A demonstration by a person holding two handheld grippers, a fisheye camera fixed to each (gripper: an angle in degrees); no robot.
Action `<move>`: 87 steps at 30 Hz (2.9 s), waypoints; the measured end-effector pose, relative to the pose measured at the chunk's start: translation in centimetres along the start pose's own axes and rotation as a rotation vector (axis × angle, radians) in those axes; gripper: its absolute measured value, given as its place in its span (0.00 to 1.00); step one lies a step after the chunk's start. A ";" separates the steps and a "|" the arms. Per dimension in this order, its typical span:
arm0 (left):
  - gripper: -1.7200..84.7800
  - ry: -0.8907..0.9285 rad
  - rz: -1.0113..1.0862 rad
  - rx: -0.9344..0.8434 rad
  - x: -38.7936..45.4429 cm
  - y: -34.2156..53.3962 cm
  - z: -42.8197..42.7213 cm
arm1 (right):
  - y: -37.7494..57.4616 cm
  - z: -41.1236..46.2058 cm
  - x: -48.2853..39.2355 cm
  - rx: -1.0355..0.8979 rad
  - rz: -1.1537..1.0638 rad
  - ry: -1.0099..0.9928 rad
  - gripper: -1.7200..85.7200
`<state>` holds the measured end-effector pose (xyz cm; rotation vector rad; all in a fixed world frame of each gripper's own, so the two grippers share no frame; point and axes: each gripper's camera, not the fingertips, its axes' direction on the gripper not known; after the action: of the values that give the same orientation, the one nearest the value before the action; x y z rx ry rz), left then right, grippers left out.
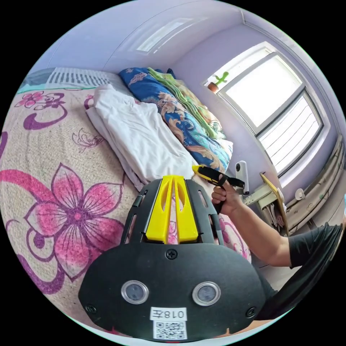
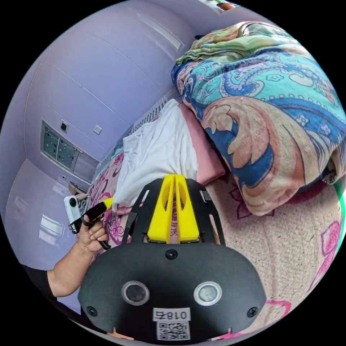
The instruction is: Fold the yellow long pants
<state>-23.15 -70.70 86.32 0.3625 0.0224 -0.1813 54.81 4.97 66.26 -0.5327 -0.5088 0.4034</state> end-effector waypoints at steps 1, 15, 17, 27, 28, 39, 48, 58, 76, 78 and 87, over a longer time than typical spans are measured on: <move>0.01 -0.032 -0.040 -0.023 -1.2 0.3 -0.1 | 0.0 0.0 0.0 -0.001 0.014 -0.001 0.02; 0.01 0.535 0.011 0.261 -3.6 24.4 -23.1 | 12.7 -9.2 -9.7 0.119 -0.007 -0.682 0.02; 0.01 0.555 0.048 0.306 -2.5 31.3 -29.9 | 15.7 -9.7 -12.5 0.069 -0.034 -0.749 0.02; 0.01 0.170 0.162 0.725 5.3 71.6 -71.0 | 22.6 -4.3 -39.6 -0.310 -0.420 -0.927 0.05; 0.01 0.088 0.144 0.795 4.9 75.6 -74.3 | 22.8 -3.6 -41.7 -0.330 -0.454 -0.926 0.05; 0.01 -0.419 -0.060 0.878 -3.6 93.2 -84.2 | 23.9 16.4 -74.8 -0.463 -0.486 -0.701 0.12; 0.01 -0.366 0.036 0.906 -4.3 95.8 -89.7 | 22.6 32.1 -82.6 -0.544 -0.117 -0.554 0.20; 0.01 -0.363 0.041 0.910 -2.0 97.1 -92.8 | 22.4 31.5 -87.9 -0.520 -0.139 -0.500 0.08; 0.02 -0.340 0.239 0.845 23.0 83.6 -88.5 | 21.4 -12.8 -68.1 -0.253 -0.434 -0.719 0.06; 0.03 -0.272 0.272 0.805 27.9 78.7 -84.6 | 23.4 -18.9 -65.2 -0.256 -0.507 -0.620 0.07; 0.18 -0.145 0.370 0.484 45.7 63.9 -59.5 | 30.8 -27.5 -57.3 -0.296 -0.460 -0.593 0.07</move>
<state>33.97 1.22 50.65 0.8261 -0.2341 0.1596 16.98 -8.81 8.22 -0.5570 -1.2485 0.0316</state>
